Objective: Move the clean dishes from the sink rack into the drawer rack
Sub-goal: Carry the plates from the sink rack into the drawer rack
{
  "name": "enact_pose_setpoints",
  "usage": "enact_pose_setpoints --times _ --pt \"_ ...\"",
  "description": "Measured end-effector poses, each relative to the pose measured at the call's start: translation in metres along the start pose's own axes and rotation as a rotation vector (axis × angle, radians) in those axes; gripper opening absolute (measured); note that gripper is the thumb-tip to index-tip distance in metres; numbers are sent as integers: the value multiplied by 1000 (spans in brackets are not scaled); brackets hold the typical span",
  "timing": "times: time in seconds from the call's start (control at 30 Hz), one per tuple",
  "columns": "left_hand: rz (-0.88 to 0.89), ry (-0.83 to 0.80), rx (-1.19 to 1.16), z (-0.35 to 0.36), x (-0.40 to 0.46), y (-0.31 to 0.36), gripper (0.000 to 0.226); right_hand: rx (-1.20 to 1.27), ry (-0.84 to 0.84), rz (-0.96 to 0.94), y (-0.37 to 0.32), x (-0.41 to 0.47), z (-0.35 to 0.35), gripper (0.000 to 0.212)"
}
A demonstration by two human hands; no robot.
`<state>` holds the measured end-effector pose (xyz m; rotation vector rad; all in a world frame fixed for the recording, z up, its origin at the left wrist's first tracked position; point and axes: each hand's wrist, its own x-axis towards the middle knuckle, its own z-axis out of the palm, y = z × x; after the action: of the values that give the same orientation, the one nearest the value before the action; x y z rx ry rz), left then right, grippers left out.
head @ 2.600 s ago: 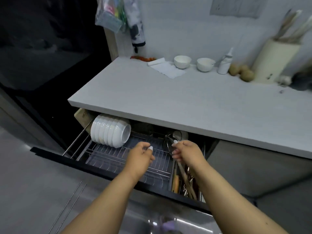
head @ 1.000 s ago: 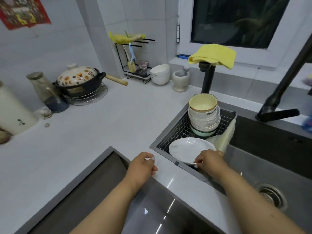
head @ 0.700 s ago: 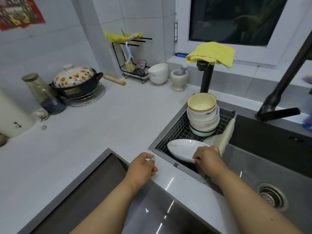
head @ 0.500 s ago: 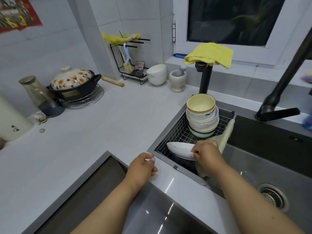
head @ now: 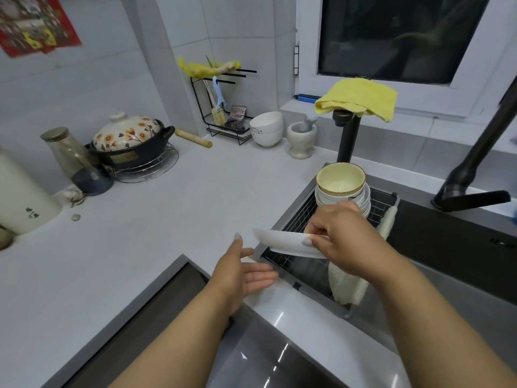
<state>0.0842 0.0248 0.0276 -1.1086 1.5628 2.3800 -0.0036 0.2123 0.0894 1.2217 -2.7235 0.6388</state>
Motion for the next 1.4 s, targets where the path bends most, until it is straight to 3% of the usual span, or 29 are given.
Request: enact_pose_setpoints --times 0.1,0.2,0.3,0.37,0.43,0.53,0.6,0.67,0.77,0.9,1.17,1.3,1.4 --pt "-86 -80 -245 -11 -8 12 66 16 -2 -216 -26 4 -11 10" --pt "-93 -67 -406 -29 -19 19 42 24 -83 -384 -52 7 -9 9" --pt "-21 -1 -482 -54 -35 16 43 129 -160 -425 -72 12 0 19" --pt "60 44 -509 -72 -50 12 44 325 -113 -351 -85 18 7 30" --pt "126 113 -533 -93 -68 8 41 510 30 -183 -99 27 16 28" --pt "225 224 -578 -129 -96 -4 33 605 132 88 -125 34 35 26" --pt "300 288 -585 -154 -118 -17 33 778 9 263 -150 31 48 31" --pt "350 339 -608 -178 -144 -32 36 1061 -223 380 -182 19 65 34" --pt "387 404 -654 -214 -185 -57 44 1351 -583 432 -232 -4 84 38" --pt "416 535 -708 -256 -246 -95 47 1537 -811 433 -297 -34 98 33" --pt "378 820 -750 -332 -374 -184 39 1436 -1021 369 -427 -113 138 23" --pt "384 881 -802 -361 -433 -227 25 1385 -1130 356 -484 -155 157 22" --pt "345 966 -854 -376 -468 -252 27 1338 -1202 328 -519 -178 166 24"
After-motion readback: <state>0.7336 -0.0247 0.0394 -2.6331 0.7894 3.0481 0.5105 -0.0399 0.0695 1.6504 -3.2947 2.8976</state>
